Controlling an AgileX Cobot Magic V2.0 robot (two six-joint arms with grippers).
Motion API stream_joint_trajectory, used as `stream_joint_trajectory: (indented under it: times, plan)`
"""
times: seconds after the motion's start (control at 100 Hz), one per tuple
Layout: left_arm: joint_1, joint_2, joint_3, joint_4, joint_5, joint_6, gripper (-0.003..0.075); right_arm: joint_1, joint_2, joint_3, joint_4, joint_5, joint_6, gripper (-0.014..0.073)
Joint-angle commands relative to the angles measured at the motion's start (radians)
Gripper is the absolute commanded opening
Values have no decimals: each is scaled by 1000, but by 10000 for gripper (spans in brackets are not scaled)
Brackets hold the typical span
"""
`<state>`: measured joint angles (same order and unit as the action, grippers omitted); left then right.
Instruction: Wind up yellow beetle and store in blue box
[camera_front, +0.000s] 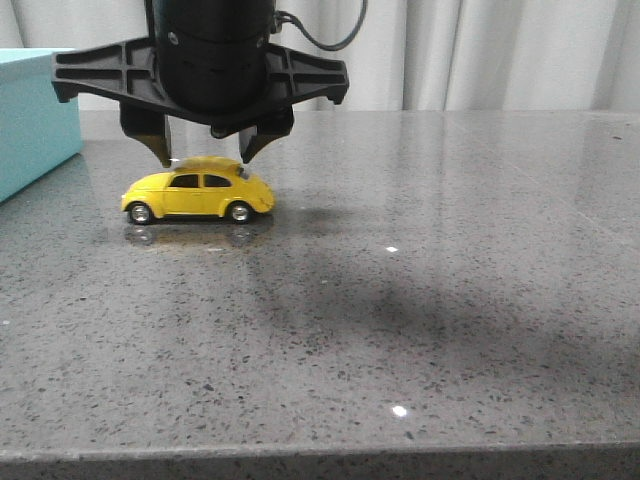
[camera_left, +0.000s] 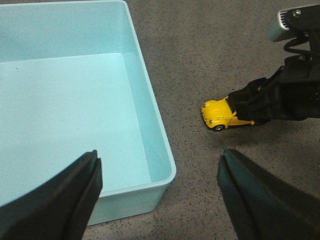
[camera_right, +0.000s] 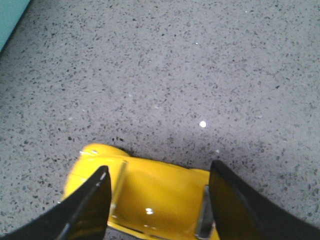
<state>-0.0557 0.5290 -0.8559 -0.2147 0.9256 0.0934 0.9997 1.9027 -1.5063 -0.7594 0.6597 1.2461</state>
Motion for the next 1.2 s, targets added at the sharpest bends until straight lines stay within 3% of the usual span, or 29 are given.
stream_joint_trajectory:
  times: [0.0, 1.19]
  plan:
    - [-8, 14, -34, -21, -65, -2, 482, 3, -41, -32, -46, -18, -5, 437]
    - [-8, 14, -34, -21, -65, -2, 482, -1, -32, -26, -14, 122, -143, 437]
